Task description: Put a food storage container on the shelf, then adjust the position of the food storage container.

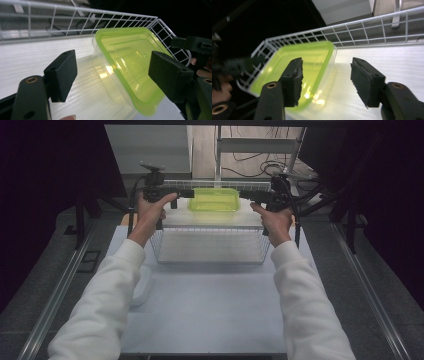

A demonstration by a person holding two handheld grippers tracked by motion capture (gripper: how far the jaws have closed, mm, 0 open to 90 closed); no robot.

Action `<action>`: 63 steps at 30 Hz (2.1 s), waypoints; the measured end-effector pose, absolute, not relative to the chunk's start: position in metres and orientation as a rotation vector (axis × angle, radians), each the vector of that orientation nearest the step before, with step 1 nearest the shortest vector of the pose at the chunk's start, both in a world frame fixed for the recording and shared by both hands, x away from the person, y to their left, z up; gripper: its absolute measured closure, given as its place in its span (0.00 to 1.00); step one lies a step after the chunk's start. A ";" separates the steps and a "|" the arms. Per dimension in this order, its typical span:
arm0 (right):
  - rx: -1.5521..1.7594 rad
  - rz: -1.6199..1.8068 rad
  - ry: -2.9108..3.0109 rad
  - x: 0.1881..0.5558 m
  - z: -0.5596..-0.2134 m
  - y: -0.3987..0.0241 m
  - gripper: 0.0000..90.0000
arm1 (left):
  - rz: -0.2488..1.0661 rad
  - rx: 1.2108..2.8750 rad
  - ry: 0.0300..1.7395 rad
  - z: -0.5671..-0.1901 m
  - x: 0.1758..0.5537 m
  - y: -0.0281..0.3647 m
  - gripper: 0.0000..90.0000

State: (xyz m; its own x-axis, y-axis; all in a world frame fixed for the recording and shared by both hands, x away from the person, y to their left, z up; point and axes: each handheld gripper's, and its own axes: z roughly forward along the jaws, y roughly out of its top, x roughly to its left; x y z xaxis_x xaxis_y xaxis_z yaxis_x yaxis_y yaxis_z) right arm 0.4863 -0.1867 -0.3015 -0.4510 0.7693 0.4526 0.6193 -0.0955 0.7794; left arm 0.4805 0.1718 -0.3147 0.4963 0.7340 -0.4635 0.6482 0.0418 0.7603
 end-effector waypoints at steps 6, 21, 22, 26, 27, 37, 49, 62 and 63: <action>1.305 1.459 2.154 0.451 -0.299 -0.195 0.36 | 0.131 1.678 1.160 -0.309 0.440 0.182 0.30; 1.193 1.496 2.302 0.362 -0.340 -0.240 0.33 | 0.130 1.807 1.088 -0.354 0.323 0.207 0.31; 1.197 1.512 2.305 0.357 -0.345 -0.243 0.33 | 0.122 1.825 1.080 -0.360 0.317 0.207 0.31; 1.223 1.489 2.341 0.340 -0.364 -0.251 0.33 | 0.114 1.890 1.069 -0.380 0.301 0.207 0.31; 1.230 1.480 2.345 0.336 -0.368 -0.253 0.33 | 0.111 1.893 1.072 -0.384 0.298 0.208 0.31; 1.339 1.348 2.428 0.312 -0.429 -0.253 0.33 | 0.061 1.953 1.116 -0.425 0.287 0.213 0.31; 1.308 1.186 2.497 0.312 -0.450 -0.241 0.32 | 0.065 1.975 1.155 -0.439 0.279 0.216 0.31; 1.330 1.145 2.506 0.306 -0.458 -0.251 0.34 | 0.088 1.979 1.168 -0.442 0.290 0.210 0.28; 1.333 1.145 2.504 0.306 -0.458 -0.251 0.34 | 0.085 1.980 1.167 -0.442 0.290 0.211 0.28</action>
